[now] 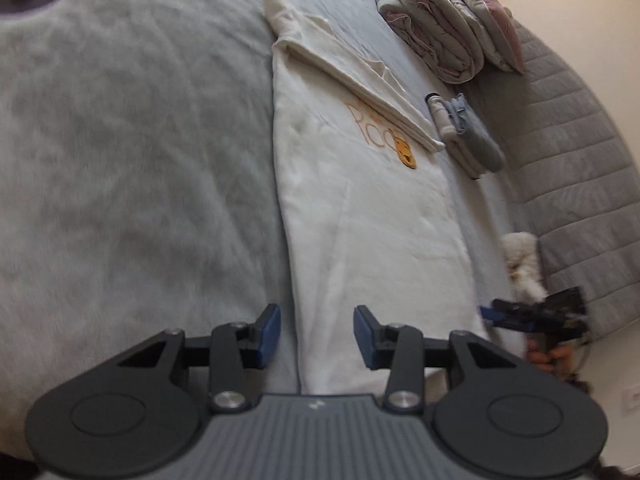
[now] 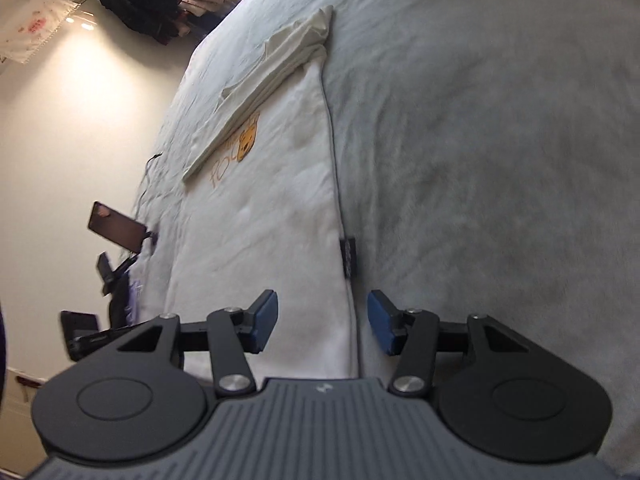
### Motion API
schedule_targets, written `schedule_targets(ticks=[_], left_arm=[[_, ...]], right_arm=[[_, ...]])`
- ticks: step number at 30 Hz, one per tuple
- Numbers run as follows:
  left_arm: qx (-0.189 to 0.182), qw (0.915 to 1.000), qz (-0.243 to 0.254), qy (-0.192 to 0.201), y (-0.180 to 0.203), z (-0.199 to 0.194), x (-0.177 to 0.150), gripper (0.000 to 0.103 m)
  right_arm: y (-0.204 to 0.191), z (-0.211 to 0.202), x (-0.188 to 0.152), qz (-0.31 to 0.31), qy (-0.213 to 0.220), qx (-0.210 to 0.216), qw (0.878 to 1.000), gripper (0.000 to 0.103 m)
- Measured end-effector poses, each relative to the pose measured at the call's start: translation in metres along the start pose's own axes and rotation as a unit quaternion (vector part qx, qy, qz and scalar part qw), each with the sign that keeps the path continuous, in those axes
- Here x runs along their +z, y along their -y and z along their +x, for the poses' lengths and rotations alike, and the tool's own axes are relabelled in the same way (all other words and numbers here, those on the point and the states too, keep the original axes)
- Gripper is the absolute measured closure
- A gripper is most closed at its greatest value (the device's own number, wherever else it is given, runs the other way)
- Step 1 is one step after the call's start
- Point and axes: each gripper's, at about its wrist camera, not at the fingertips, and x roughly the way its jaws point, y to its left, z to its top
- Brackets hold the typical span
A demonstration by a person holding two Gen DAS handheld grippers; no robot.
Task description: Fold clothes
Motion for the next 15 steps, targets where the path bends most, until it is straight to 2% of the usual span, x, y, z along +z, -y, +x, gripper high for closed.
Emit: schedule_targets(ticks=[5,11,13,15], left_arm=[[-0.043,0.9985,-0.006,-0.034,-0.006,0.005,-0.012,0.067],[-0.06,0.9966,-0.004,-0.056,-0.001,0.017,-0.016,0.07],[-0.062,0.9963,-0.004,-0.06,0.0,0.019,-0.015,0.072],[-0.063,0.9959,-0.005,-0.065,0.001,0.021,-0.015,0.075]], right_arm=[[0.002,0.003,-0.009,-0.009,-0.035,0.028,0.999,0.054],[0.0,0.014,-0.011,-0.013,-0.052,0.053,0.997,0.054],[0.003,0.017,-0.011,-0.002,-0.052,0.057,0.997,0.061],[0.007,0.019,-0.009,0.011,-0.054,0.053,0.997,0.082]])
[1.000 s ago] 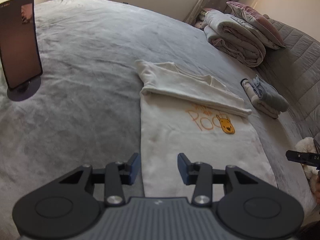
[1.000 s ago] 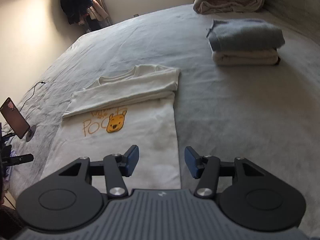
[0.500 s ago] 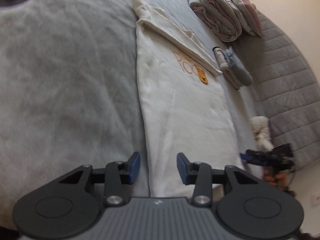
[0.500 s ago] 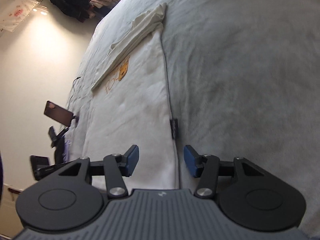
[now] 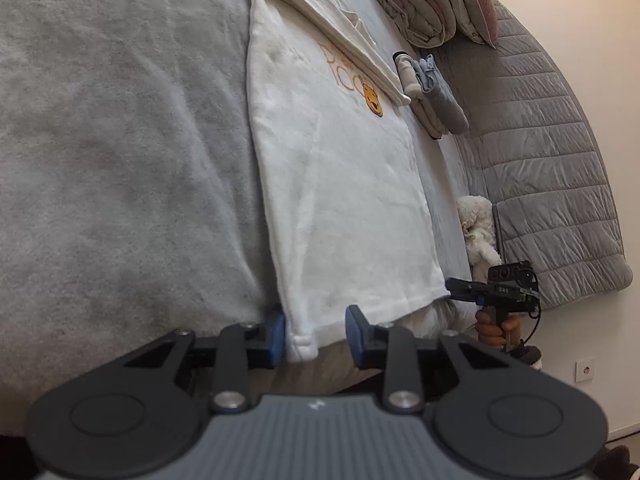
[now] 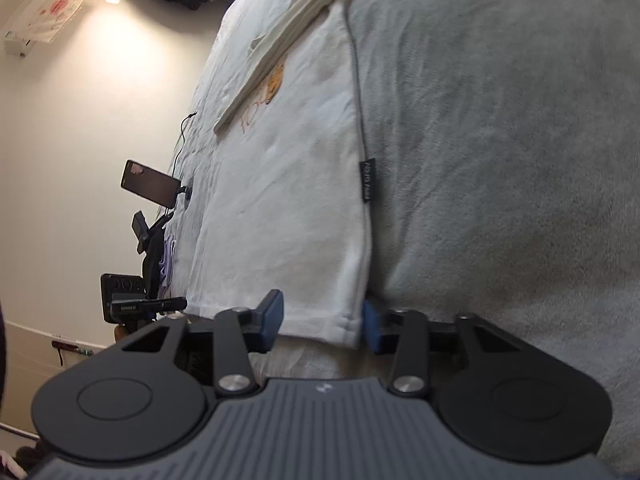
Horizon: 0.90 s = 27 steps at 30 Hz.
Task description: Fold clothes
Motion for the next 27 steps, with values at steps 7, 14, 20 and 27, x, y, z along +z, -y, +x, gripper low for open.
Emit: schedule_targets(ticks=[7,14,20,27], left_arm=[[-0.021,0.9996,-0.016,0.003,0.0,-0.001,0.0,0.094],[-0.089,0.9916,-0.046,0.082,0.004,-0.013,0.017,0.095],[-0.073,0.9799,-0.084,0.166,0.002,-0.013,0.035,0.095],[-0.04,0.9613,-0.138,0.235,-0.014,-0.004,0.054,0.096]], right_arm=[[-0.004,-0.002,0.002,0.01,0.007,0.009,1.0,0.087],[-0.017,-0.006,0.018,0.02,0.05,0.056,0.997,0.087],[-0.018,-0.004,0.047,0.061,0.12,0.074,0.988,0.087],[0.0,0.014,0.066,0.124,0.177,0.046,0.975,0.09]])
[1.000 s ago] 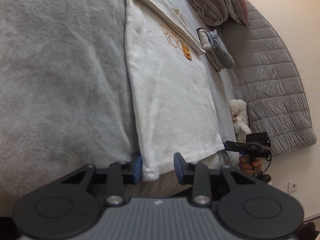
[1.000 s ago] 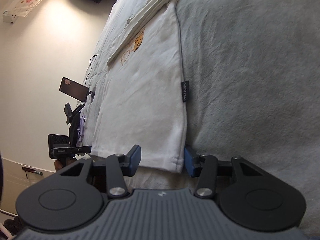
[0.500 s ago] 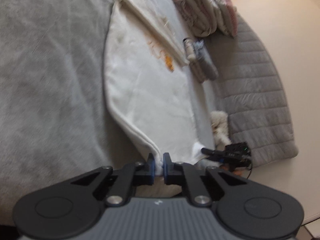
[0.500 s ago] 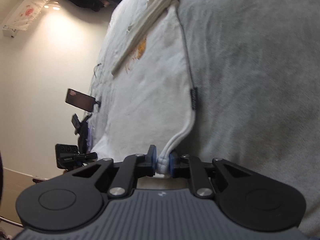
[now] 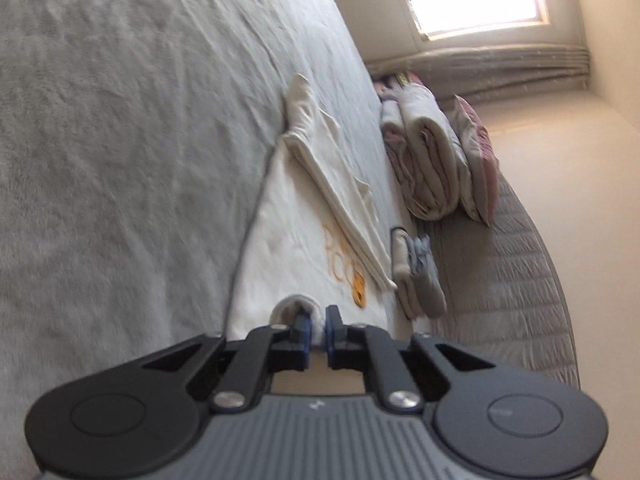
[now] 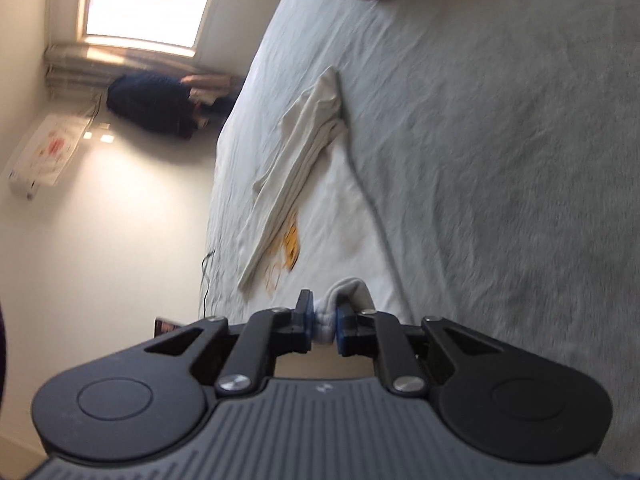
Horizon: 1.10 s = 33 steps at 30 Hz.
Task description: Fold clothes
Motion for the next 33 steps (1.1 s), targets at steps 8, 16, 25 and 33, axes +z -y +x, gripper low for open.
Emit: schedule_targets(ticks=[8,16,25,33], left_arm=[[0.003,0.9993,-0.017,0.032,-0.009,0.008,0.012,0.094],[0.012,0.9955,0.044,0.084,0.0,-0.009,0.017,0.077],[0.11,0.967,0.217,0.074,0.03,0.014,0.003,0.07],[0.174,0.935,0.297,0.086,0.041,0.032,-0.013,0.071]], right_arm=[[0.024,-0.003,0.003,0.049,0.023,0.021,0.998,0.086],[0.015,-0.032,0.005,-0.007,0.083,0.02,0.996,0.067],[-0.022,-0.001,-0.011,-0.186,0.08,-0.095,0.975,0.066],[-0.044,0.034,-0.026,-0.302,0.094,-0.163,0.935,0.066]])
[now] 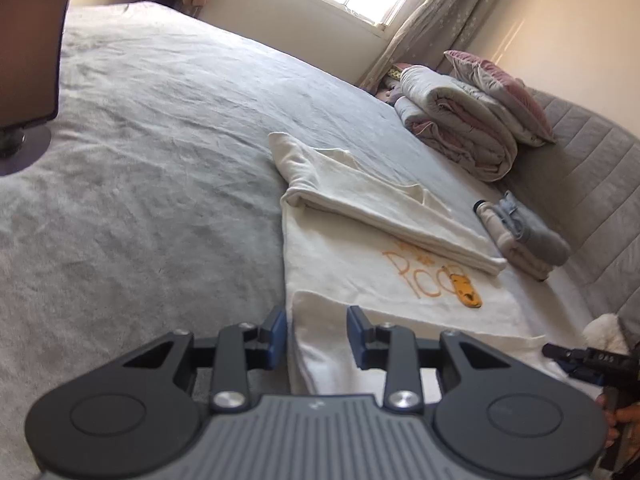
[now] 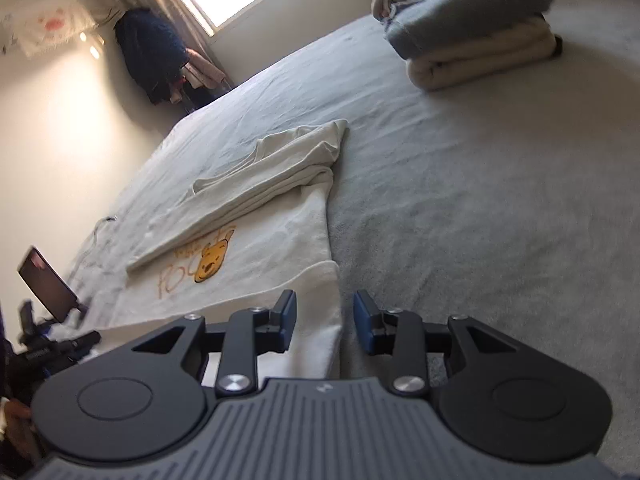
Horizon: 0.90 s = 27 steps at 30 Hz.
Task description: Fold clothes
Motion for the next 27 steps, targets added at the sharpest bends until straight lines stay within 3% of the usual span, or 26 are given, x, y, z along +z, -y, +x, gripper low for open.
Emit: schedule_targets(ticks=[7,16,19,21,23,27], left_arm=[[0.045,0.9961,0.073,0.022,0.024,0.003,-0.007,0.075],[0.081,0.9815,0.164,0.055,0.048,-0.006,-0.016,0.079],[0.084,0.9806,0.169,0.052,0.049,-0.006,-0.017,0.085],[0.083,0.9822,0.162,0.045,0.049,-0.006,-0.016,0.095],[0.081,0.9837,0.154,0.045,0.048,-0.007,-0.016,0.096],[0.081,0.9844,0.145,0.058,0.05,-0.012,-0.016,0.096]], right_arm=[[-0.037,0.003,-0.02,-0.156,0.021,-0.074,0.985,0.066],[-0.054,0.005,-0.032,-0.229,0.045,-0.119,0.965,0.072],[-0.06,0.006,-0.035,-0.25,0.049,-0.13,0.958,0.078],[-0.064,0.006,-0.037,-0.26,0.052,-0.14,0.954,0.085],[-0.066,0.006,-0.037,-0.265,0.057,-0.146,0.951,0.092],[-0.07,0.003,-0.036,-0.266,0.072,-0.15,0.949,0.096]])
